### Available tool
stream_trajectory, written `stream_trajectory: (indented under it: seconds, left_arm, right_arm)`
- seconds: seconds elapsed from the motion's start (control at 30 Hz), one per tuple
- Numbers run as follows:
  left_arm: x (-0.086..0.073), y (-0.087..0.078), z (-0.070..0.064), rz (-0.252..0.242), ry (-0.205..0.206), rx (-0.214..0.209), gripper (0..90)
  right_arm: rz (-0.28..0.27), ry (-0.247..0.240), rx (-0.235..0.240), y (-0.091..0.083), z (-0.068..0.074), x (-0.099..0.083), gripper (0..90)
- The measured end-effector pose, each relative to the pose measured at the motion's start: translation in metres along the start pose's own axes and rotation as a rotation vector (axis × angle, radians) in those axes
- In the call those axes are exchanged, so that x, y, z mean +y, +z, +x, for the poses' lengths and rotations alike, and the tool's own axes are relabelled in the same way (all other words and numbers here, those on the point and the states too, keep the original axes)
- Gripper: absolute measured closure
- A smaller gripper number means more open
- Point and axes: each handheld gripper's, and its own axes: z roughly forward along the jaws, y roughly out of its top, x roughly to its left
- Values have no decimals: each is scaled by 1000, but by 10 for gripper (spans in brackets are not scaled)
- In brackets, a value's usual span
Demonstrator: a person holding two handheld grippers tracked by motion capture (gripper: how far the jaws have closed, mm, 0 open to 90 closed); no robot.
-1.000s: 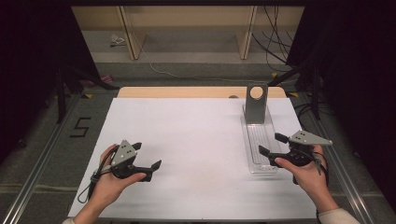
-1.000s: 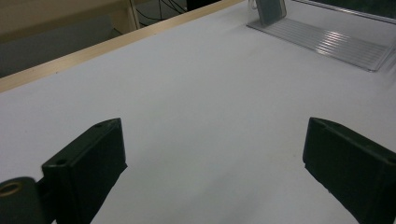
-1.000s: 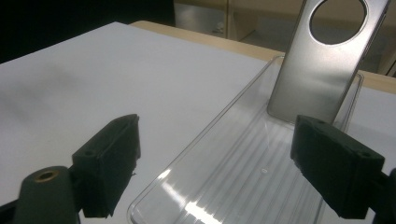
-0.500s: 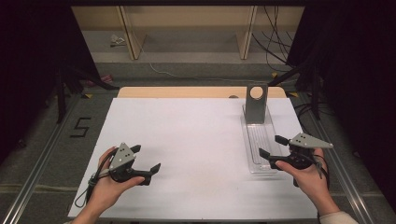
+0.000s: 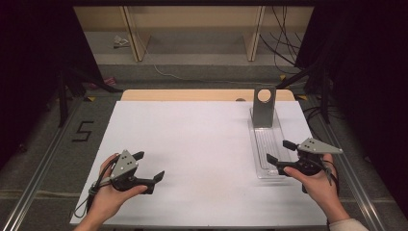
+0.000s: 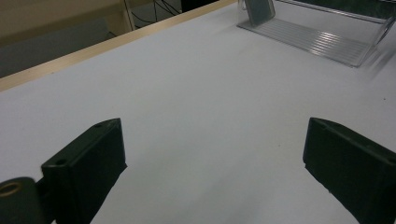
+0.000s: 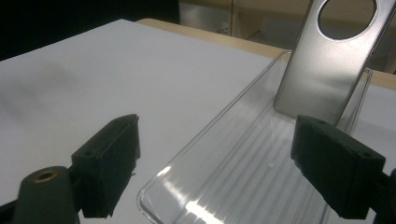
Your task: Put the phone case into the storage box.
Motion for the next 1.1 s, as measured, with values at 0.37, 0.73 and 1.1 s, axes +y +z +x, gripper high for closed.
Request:
stream_trajectory:
  seconds: [0.37,0.73,1.1]
  left_arm:
    - [-1,1,0,4,2,-1,51]
    - [-3,4,2,13,-3,-3,52]
    - [-4,5,3,16,-5,0,52]
  right_arm:
    - [-3,1,0,1,0,-1,167]
    - [-7,0,3,2,-1,-1,165]
    - [-16,4,-3,1,-1,-1,163]
